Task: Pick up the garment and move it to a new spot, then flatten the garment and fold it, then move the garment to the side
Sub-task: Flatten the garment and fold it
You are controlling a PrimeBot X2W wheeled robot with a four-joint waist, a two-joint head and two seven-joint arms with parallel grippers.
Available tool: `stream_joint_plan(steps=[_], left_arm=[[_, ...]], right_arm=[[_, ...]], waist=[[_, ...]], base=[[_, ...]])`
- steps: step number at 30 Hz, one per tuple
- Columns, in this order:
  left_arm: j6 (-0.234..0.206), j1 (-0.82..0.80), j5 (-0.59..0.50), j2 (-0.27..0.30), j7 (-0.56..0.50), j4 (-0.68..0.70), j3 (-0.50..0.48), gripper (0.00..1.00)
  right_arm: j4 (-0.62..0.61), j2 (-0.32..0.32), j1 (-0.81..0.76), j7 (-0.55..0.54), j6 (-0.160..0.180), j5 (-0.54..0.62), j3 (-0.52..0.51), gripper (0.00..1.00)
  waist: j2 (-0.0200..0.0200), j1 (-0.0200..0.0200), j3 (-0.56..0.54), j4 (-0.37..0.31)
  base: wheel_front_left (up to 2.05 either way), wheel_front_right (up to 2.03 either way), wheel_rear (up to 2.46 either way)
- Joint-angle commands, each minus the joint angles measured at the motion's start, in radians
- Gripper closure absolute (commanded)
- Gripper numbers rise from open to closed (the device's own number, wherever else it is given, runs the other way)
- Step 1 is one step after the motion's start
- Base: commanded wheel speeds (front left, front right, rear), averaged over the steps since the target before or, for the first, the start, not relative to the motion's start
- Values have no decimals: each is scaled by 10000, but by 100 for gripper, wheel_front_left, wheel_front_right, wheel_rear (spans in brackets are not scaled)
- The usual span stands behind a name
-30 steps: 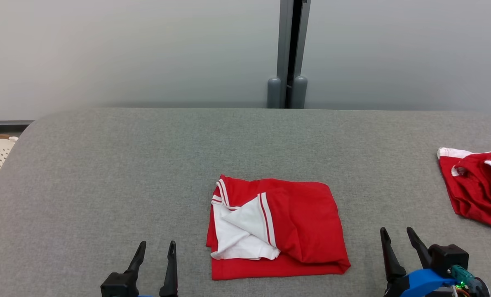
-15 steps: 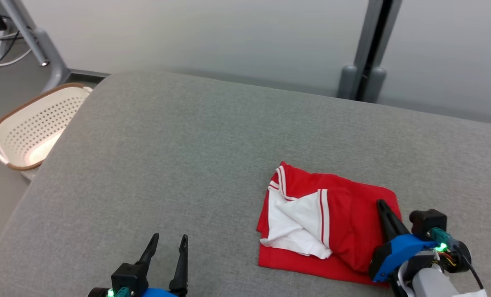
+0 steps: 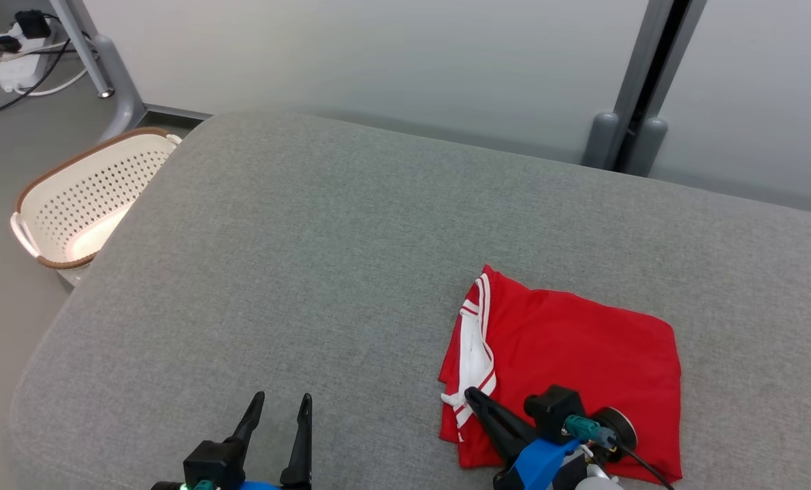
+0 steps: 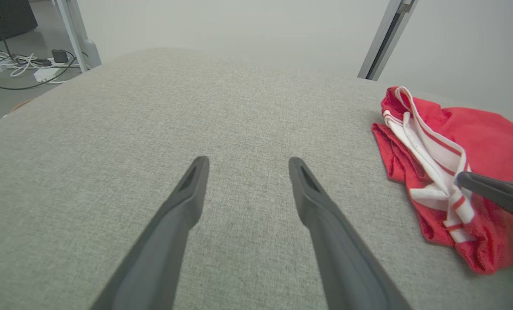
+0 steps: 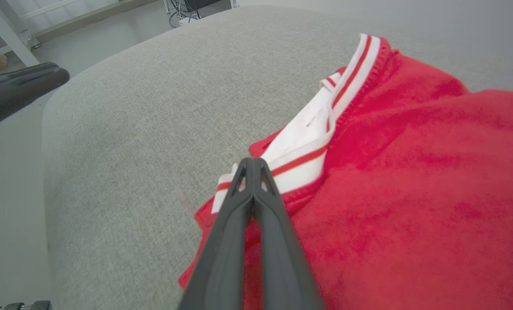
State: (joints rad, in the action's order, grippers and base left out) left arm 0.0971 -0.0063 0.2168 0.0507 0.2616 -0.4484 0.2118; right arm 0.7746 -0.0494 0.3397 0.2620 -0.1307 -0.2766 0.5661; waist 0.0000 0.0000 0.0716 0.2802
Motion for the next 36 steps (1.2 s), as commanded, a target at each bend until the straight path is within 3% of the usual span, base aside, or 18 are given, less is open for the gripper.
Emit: stream_joint_plan(steps=[1, 7, 14, 20, 21, 22, 23, 24, 36], left_arm=[[-48, -71, 26, 3, 44, 66, 25, 0], [-95, -195, -25, 6, 44, 151, -133, 0], [-164, -160, -136, 0, 44, 189, -516, 0], [-211, 2, -223, 3, 44, 219, -819, 0], [-206, 37, -267, 5, 44, 224, -862, 0], [-192, 69, -302, 5, 44, 223, -891, 0], [-166, 103, -350, 3, 44, 230, -904, 0], [-156, 159, -346, 5, 44, 242, -924, 0], [-4, 426, -381, 5, 44, 347, -786, 0]], right_arm=[[-140, -103, 66, 34, 0, -145, 44, 100], [-907, -291, 118, 33, 1, -409, -683, 100], [-1600, -195, -642, 31, 0, 456, -3600, 100], [-1986, -54, -1474, 31, 0, 1373, -5405, 100], [-2006, -38, -1587, 31, 0, 1477, -5583, 94], [-1996, -21, -1708, 31, -2, 1574, -5710, 62], [-1958, -10, -1807, 33, 0, 1621, -5851, 37], [-1959, -19, -1886, 33, 0, 1637, -5965, 0], [-1721, -18, -2226, 33, 0, 1178, -5832, 0]], waist=[[0, 0, -54, -127], [0, 0, -146, -719], [0, 0, -369, -1644], [0, 0, -488, -2352], [0, 0, -502, -2446], [0, 0, -520, -2537], [0, 0, -530, -2609], [0, 0, -539, -2672], [0, 0, -586, -2798]], base=[[0, 0, 0], [0, 0, 0], [0, 0, 0], [0, 0, 0], [0, 0, 0], [0, 0, 0], [0, 0, 0], [0, 0, 0], [0, 0, 0]])
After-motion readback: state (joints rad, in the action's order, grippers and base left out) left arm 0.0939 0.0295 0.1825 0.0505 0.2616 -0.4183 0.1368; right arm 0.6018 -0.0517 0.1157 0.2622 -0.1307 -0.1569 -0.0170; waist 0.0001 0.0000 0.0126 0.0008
